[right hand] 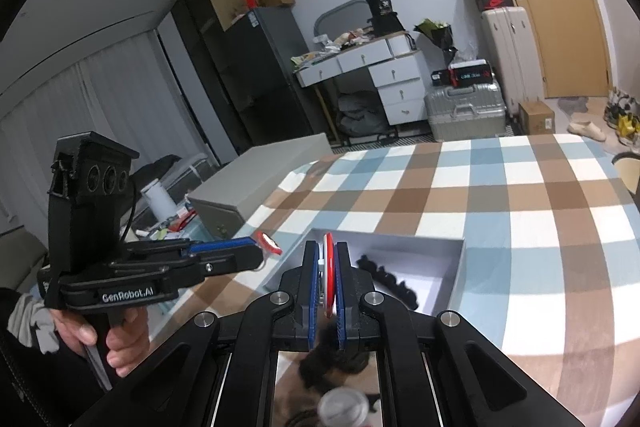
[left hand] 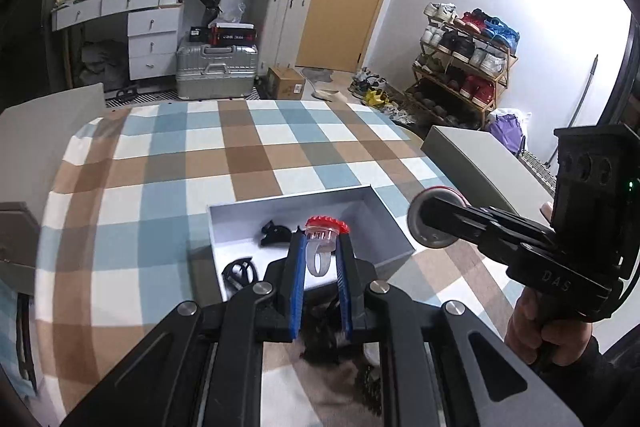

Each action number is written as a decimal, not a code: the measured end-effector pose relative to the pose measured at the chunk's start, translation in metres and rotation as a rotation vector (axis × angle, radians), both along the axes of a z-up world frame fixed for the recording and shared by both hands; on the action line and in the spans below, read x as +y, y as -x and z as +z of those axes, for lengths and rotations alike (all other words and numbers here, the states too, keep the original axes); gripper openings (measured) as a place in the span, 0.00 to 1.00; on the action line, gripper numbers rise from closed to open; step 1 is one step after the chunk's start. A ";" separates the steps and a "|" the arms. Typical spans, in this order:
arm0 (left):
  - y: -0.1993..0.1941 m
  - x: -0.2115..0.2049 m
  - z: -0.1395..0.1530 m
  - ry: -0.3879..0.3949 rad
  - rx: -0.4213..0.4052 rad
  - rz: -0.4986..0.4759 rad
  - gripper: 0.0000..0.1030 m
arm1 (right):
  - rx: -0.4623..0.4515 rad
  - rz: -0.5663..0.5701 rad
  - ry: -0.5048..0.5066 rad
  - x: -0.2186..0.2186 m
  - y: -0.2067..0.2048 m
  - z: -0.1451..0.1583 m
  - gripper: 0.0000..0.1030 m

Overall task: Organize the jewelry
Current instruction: 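Carry the red-capped ring holder into the grey box and open the right gripper, then lift the right gripper out of the grey box, then move the right gripper down around the white round badge, then close the right gripper on the white badge and lift it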

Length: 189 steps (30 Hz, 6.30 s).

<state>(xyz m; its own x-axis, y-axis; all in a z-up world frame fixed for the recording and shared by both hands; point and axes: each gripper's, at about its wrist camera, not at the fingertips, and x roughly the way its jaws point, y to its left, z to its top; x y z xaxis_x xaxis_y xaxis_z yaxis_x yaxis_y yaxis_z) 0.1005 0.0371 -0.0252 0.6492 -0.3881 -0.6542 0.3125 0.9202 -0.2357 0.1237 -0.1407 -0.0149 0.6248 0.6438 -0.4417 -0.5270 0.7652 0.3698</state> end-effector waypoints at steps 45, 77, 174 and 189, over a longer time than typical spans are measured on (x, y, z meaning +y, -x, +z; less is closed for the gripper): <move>-0.040 -0.025 -0.035 -0.039 0.106 -0.028 0.40 | 0.099 -0.111 0.027 -0.019 -0.052 -0.042 0.39; 0.026 -0.020 0.010 -0.118 -0.103 0.148 0.78 | -0.006 -0.143 0.036 -0.027 0.035 0.007 0.85; 0.092 0.006 -0.067 -0.188 0.077 0.269 0.98 | 0.164 -0.038 0.086 0.000 0.072 -0.070 0.06; 0.075 -0.069 -0.046 -0.178 0.054 -0.099 0.98 | 0.146 -0.158 -0.063 -0.062 0.074 -0.060 0.06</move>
<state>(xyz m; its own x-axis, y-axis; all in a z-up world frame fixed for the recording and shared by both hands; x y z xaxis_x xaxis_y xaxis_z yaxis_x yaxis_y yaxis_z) 0.0251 -0.0315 -0.0716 0.5758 -0.3233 -0.7509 0.3948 0.9143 -0.0909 0.0493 -0.2028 -0.0753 0.6525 0.5723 -0.4968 -0.3400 0.8069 0.4830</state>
